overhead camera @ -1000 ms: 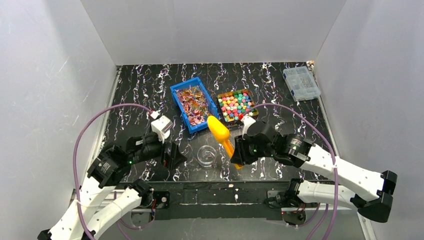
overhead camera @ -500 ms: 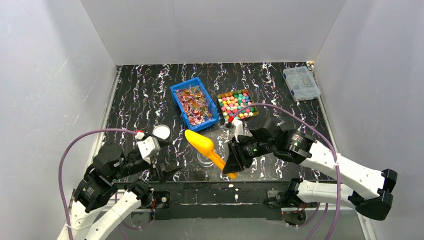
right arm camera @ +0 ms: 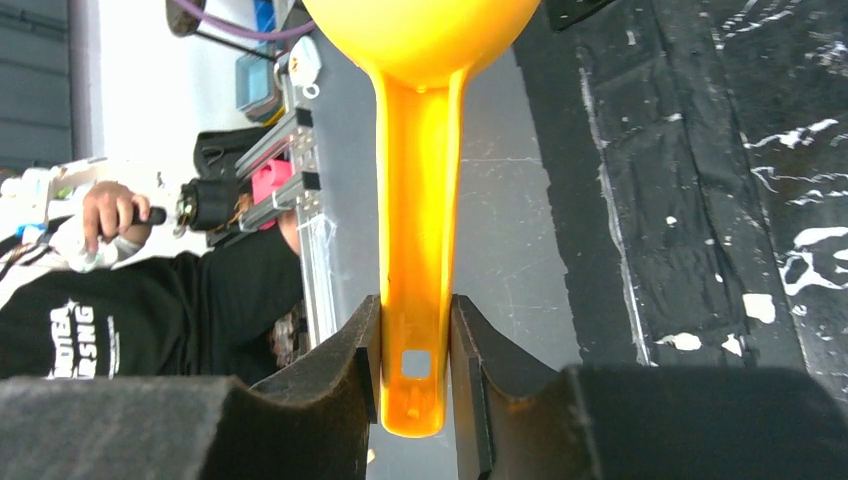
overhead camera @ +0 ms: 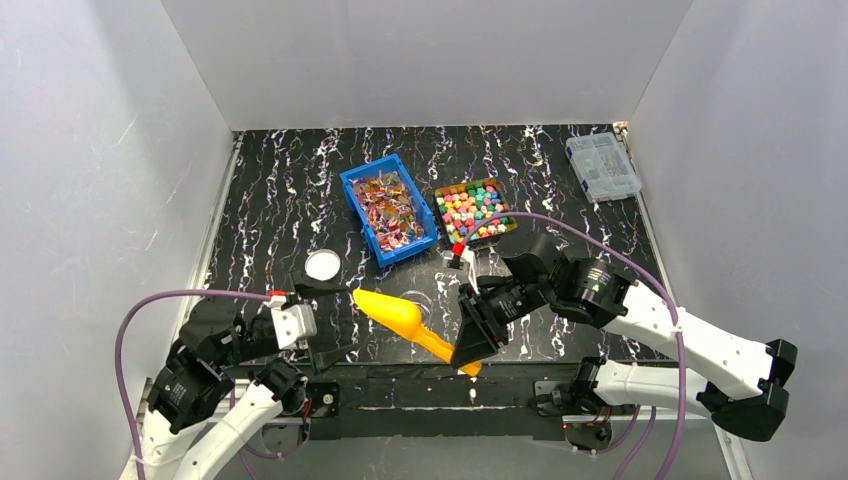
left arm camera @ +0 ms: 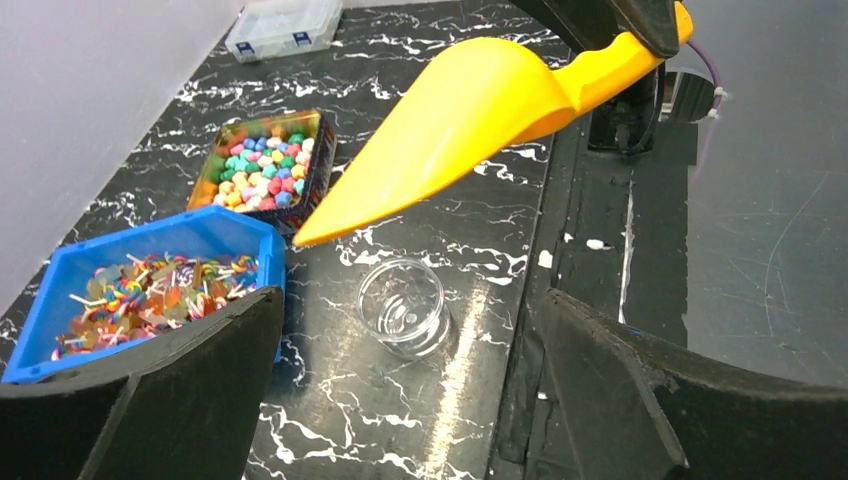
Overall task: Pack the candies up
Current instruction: Pick up the spatula from the center of the board.
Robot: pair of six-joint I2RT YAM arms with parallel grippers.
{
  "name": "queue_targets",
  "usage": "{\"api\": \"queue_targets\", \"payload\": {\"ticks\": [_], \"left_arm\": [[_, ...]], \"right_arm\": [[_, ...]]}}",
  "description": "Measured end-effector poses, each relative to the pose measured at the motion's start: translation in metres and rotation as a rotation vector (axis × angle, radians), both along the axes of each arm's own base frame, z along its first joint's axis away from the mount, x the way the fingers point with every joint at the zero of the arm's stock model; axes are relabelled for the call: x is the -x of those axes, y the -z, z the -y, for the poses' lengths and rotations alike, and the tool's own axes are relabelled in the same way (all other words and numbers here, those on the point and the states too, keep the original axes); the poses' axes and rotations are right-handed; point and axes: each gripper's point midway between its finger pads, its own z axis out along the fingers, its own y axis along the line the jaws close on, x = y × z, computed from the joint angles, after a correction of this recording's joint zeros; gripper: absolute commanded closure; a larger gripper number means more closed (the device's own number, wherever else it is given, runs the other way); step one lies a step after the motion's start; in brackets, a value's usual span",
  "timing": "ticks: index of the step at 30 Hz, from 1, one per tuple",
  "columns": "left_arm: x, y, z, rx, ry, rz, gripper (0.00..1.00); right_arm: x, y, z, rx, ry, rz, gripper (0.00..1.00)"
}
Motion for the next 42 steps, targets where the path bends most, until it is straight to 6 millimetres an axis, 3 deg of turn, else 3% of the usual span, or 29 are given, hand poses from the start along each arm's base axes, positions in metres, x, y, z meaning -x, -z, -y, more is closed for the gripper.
{"api": "queue_targets", "payload": {"ticks": [12,21,42], "left_arm": [[0.012,-0.029,0.009,0.106,0.08,0.055,0.02],[0.031,-0.052,0.017,0.185,0.195,0.071,0.18],[0.032,-0.079,0.03,0.254,0.277,0.131,0.54]], "right_arm": [[0.026,-0.018,0.009,-0.12,-0.181,-0.018,0.99],[0.032,-0.026,0.01,-0.167,-0.234,-0.028,0.99],[0.034,-0.029,0.008,-0.193,-0.253,-0.036,0.99]]}}
